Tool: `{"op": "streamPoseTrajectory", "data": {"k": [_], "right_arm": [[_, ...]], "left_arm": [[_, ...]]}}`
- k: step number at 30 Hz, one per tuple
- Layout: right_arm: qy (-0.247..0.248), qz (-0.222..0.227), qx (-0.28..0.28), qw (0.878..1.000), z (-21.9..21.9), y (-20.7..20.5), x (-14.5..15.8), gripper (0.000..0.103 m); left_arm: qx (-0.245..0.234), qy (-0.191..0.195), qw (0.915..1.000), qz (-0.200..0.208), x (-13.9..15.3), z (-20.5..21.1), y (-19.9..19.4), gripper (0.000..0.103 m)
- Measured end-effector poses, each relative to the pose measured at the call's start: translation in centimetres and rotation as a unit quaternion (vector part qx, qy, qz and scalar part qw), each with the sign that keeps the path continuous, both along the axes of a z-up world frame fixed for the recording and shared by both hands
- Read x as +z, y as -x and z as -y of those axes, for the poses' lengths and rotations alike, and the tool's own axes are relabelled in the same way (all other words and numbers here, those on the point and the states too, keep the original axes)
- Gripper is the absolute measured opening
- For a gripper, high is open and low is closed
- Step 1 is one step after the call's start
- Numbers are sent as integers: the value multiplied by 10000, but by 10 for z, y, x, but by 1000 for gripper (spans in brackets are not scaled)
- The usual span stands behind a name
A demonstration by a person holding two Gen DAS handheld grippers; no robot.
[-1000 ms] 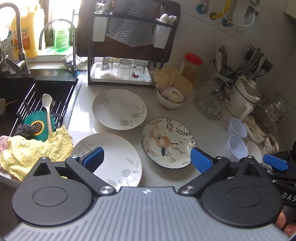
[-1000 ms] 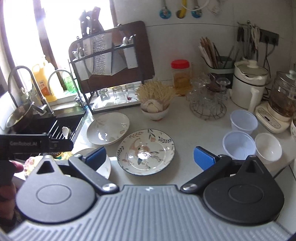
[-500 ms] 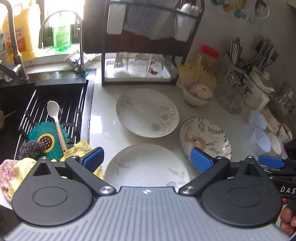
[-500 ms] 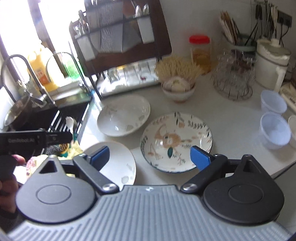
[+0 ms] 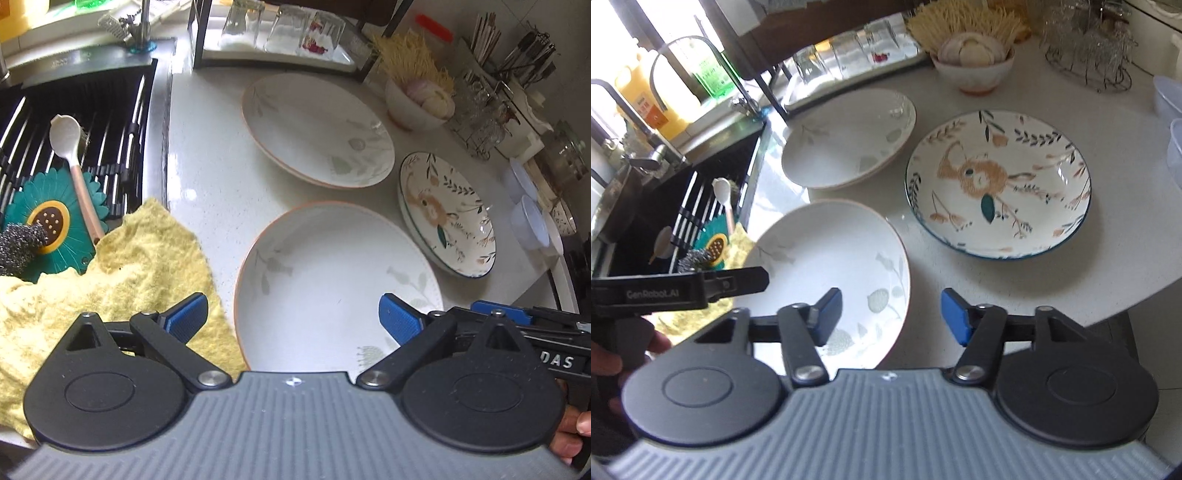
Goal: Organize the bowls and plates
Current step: 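Move both open tools toward the rim of the white plate beside the sink, then close both tools on the white plate rim and lift it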
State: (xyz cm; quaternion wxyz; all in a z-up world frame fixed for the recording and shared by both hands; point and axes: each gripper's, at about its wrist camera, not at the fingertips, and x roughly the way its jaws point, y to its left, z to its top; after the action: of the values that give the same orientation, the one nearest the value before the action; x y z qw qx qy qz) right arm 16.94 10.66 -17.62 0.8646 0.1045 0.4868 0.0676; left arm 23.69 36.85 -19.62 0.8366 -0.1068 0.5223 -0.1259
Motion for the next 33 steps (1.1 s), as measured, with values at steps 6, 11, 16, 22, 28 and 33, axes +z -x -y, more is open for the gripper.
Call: {"op": "streamPoseTrajectory", "data": {"k": [6, 11, 16, 22, 28, 33], "right_arm": [[25, -166, -197, 9997, -1, -5, -23, 33], [31, -128, -229, 9996, -3, -8, -36, 33], [-109, -55, -187, 9998, -8, -13, -39, 22], [-150, -77, -252, 9995, -8, -19, -38, 21], [-170, -101, -287, 9994, -7, -20, -35, 21], [-230, -37, -331, 9992, -9, -20, -25, 21]], "left_arm": [[-131, 121, 9997, -171, -22, -7, -5, 85], [-74, 85, 9997, -212, -31, -8, -5, 69], [-16, 37, 9999, -129, -31, -9, -6, 59], [-32, 101, 9999, -92, -32, -12, -13, 37], [-159, 47, 9997, -155, -33, -18, -16, 23], [-281, 36, 9996, -94, -21, -23, -18, 22]]}}
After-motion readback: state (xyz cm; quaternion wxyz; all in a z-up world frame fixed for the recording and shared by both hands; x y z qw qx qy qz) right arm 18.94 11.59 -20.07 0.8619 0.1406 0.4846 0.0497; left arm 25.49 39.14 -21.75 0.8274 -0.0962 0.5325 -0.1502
